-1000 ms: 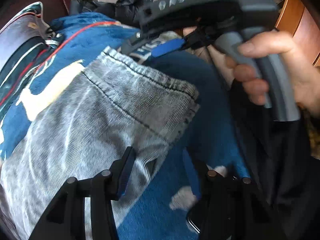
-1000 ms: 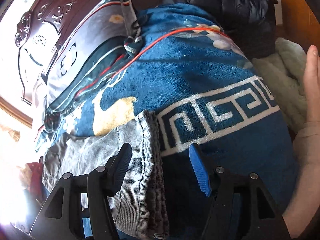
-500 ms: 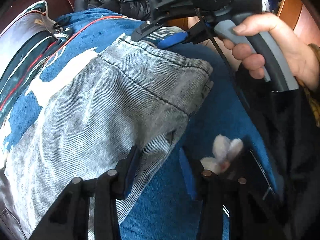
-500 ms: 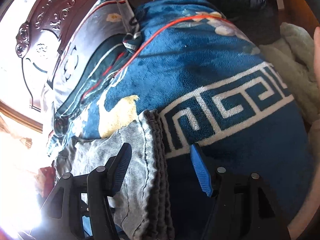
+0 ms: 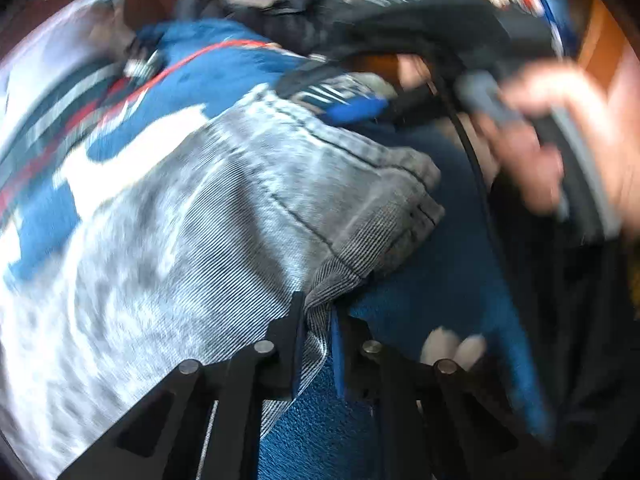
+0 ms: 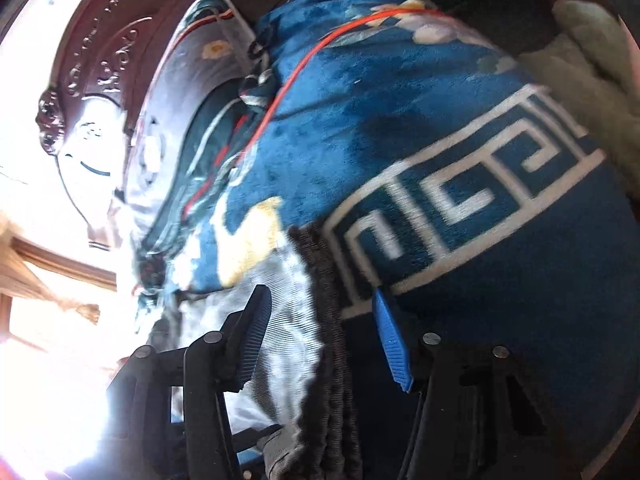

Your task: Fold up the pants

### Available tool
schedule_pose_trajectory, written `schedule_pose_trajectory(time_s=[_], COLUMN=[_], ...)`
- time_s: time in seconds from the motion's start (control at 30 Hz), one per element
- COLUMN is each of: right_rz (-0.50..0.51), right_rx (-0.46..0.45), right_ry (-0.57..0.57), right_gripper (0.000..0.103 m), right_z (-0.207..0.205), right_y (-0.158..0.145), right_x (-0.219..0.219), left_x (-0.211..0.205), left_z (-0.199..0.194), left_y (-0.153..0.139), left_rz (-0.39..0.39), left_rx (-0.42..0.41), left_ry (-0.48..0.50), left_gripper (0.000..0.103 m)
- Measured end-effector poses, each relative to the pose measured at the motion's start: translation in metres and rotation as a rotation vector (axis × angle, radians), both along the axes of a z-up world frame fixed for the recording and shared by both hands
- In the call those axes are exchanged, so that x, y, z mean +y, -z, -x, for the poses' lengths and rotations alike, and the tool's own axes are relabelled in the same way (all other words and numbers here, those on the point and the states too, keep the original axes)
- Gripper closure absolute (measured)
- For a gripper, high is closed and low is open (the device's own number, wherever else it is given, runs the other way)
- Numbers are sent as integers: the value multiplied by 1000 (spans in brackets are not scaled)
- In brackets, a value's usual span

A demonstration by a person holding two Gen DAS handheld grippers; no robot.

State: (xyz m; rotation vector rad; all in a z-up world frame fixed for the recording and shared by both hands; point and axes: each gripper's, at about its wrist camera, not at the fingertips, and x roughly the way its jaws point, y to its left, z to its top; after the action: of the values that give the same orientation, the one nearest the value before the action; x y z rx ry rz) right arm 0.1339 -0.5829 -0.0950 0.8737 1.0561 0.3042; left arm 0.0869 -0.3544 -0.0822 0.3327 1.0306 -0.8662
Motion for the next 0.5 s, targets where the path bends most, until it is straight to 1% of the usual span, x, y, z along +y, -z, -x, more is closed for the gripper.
schedule_pose_trajectory(time_s=[0.07, 0.17, 0.2, 0.23, 0.3, 0.43, 0.5], right_rz=[-38, 4, 3, -2, 5, 77, 82], right_rx=[18, 49, 53, 59, 71, 20, -7], right_ry=[-29, -53, -45, -36, -32, -48, -37], right_gripper=[56, 59, 65, 76, 82, 87, 87], right_z=[-2, -6, -7, -7, -7, -6, -4], right_y=[5, 11, 11, 13, 15, -2, -11], right_x=[5, 15, 16, 15, 17, 26, 30], left_x=[9, 12, 12, 13, 14, 20, 25], left_z=[-9, -9, -9, -5, 0, -4, -5], left_y=[1, 3, 3, 3, 1, -1, -5], left_rz=[56, 74, 74, 76, 87, 119, 144], left_rx=[78, 101, 101, 104, 115, 128, 137], left_ry=[-36, -45, -45, -47, -53, -65, -74], left_gripper=[90, 90, 90, 90, 90, 90, 91])
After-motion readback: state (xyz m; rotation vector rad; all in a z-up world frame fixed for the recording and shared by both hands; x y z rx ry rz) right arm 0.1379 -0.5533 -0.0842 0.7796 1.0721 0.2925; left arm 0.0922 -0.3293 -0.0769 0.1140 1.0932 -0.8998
